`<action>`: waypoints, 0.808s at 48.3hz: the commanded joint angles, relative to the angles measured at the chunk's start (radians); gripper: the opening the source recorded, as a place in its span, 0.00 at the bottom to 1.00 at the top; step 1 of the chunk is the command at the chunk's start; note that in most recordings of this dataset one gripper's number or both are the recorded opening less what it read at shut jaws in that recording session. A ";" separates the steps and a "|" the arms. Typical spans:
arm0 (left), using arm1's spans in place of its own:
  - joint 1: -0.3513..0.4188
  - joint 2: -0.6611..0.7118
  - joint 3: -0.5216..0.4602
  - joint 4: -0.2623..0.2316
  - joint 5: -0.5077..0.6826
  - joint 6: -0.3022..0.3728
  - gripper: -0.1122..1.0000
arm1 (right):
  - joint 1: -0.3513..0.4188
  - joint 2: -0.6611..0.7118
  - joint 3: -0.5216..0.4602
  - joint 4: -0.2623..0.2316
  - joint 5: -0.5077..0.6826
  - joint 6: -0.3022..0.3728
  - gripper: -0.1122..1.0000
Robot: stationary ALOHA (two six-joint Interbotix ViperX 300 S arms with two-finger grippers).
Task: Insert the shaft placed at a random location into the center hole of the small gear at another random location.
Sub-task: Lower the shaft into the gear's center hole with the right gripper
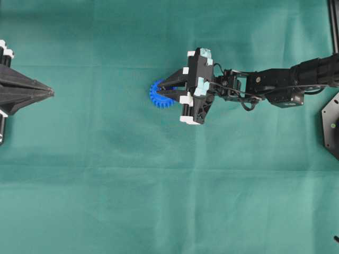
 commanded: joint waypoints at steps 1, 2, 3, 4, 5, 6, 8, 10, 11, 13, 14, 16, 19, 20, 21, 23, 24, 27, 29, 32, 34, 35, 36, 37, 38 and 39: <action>-0.002 0.005 -0.011 -0.002 -0.008 0.002 0.09 | 0.002 -0.015 -0.017 0.002 -0.005 0.002 0.25; -0.002 0.005 -0.011 -0.002 -0.008 0.002 0.10 | 0.002 -0.015 -0.015 0.002 -0.005 0.002 0.25; -0.002 0.005 -0.011 -0.002 -0.008 0.002 0.09 | 0.002 -0.015 -0.015 0.002 -0.003 0.002 0.25; -0.002 0.003 -0.011 -0.002 -0.008 0.002 0.09 | 0.002 -0.015 -0.015 0.002 -0.003 0.002 0.25; -0.002 0.003 -0.011 -0.002 -0.008 0.002 0.10 | 0.002 -0.015 -0.015 0.002 -0.003 0.002 0.25; -0.002 0.005 -0.011 -0.002 -0.008 0.002 0.09 | 0.002 -0.015 -0.015 0.002 -0.002 0.002 0.25; -0.002 0.005 -0.011 -0.002 -0.008 0.002 0.09 | 0.000 -0.015 -0.015 0.002 0.000 0.002 0.25; -0.002 0.003 -0.011 -0.002 -0.008 0.002 0.09 | 0.002 -0.015 -0.015 0.002 0.005 0.002 0.26; -0.002 0.005 -0.011 -0.002 -0.008 0.002 0.09 | 0.002 -0.015 -0.015 0.002 0.006 0.002 0.26; -0.002 0.003 -0.011 -0.002 -0.008 0.002 0.09 | 0.000 -0.015 -0.015 0.003 0.008 0.002 0.26; -0.002 0.003 -0.011 -0.002 -0.008 0.002 0.09 | 0.002 -0.015 -0.015 0.003 0.008 0.002 0.26; -0.002 0.005 -0.011 -0.002 -0.008 0.002 0.09 | 0.000 -0.015 -0.017 0.005 0.011 0.002 0.27; -0.002 0.005 -0.011 -0.002 -0.008 0.002 0.09 | 0.002 -0.015 -0.018 0.011 0.011 0.003 0.40; -0.002 0.005 -0.011 -0.002 -0.008 0.002 0.09 | 0.000 -0.015 -0.020 0.012 0.011 0.003 0.45; -0.002 0.003 -0.011 -0.002 -0.008 0.002 0.09 | 0.002 -0.017 -0.020 0.012 0.012 0.003 0.50; -0.002 0.003 -0.011 -0.002 -0.008 0.002 0.09 | 0.002 -0.021 -0.020 0.014 0.012 0.003 0.60; -0.002 0.003 -0.011 -0.002 -0.008 0.002 0.09 | 0.002 -0.023 -0.020 0.014 0.011 0.003 0.65; -0.002 0.005 -0.011 -0.002 -0.008 0.002 0.09 | 0.002 -0.037 -0.020 0.014 0.014 0.003 0.76; -0.002 0.005 -0.011 -0.002 -0.008 0.002 0.09 | 0.002 -0.051 -0.020 0.012 0.017 0.003 0.79; -0.002 0.003 -0.011 -0.002 -0.008 0.002 0.09 | 0.002 -0.072 -0.020 0.014 0.031 0.002 0.77; -0.002 0.003 -0.011 -0.002 -0.008 0.002 0.09 | 0.002 -0.089 -0.020 0.012 0.043 0.000 0.77; -0.002 0.005 -0.011 -0.002 -0.008 0.002 0.09 | 0.002 -0.100 -0.020 0.012 0.049 -0.002 0.77; -0.002 0.005 -0.011 -0.002 -0.008 0.002 0.09 | 0.002 -0.110 -0.020 0.011 0.060 -0.003 0.76; -0.002 0.005 -0.012 -0.003 -0.008 0.002 0.09 | 0.002 -0.121 -0.020 0.011 0.067 -0.003 0.77; -0.002 0.003 -0.012 -0.002 -0.008 0.002 0.09 | 0.002 -0.132 -0.021 0.011 0.077 -0.005 0.77; -0.002 0.005 -0.012 -0.002 -0.008 0.002 0.09 | 0.002 -0.143 -0.020 0.011 0.086 -0.006 0.77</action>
